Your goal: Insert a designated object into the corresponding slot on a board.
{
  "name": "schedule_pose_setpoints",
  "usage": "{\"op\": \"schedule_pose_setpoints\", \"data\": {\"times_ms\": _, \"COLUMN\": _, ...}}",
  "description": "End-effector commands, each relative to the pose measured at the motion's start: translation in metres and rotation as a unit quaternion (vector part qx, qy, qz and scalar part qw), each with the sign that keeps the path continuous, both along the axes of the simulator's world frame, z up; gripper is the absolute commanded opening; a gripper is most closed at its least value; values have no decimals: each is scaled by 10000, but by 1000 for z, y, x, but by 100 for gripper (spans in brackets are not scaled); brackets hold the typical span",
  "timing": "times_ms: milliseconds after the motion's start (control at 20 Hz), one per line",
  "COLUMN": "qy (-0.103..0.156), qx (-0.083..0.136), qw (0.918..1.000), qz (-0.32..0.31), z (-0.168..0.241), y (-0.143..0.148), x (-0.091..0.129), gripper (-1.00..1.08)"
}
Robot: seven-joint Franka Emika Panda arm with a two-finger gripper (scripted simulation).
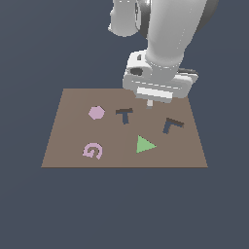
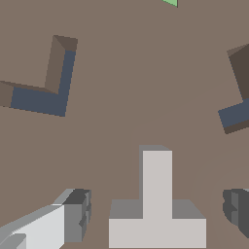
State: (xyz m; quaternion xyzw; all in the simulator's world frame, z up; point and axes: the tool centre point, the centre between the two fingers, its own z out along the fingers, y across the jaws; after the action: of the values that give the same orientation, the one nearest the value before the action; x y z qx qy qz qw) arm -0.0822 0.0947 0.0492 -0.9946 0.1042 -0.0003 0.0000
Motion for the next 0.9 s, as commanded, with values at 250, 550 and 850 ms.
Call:
{"op": "schedule_pose_setpoints", "data": {"times_ms": 250, "qy": 2, "qx": 0, "qw": 10000, "qz": 2, "z": -16, "y": -1, "x": 0, "gripper": 100}}
{"op": "schedule_pose_setpoints", "data": {"times_ms": 550, "qy": 2, "qx": 0, "qw": 10000, "qz": 2, "z": -19, "y": -1, "x": 0, "gripper": -100}}
{"op": "schedule_pose_setpoints", "data": {"times_ms": 850, "qy": 2, "qx": 0, "qw": 10000, "qz": 2, "z": -19, "y": -1, "x": 0, "gripper": -100}}
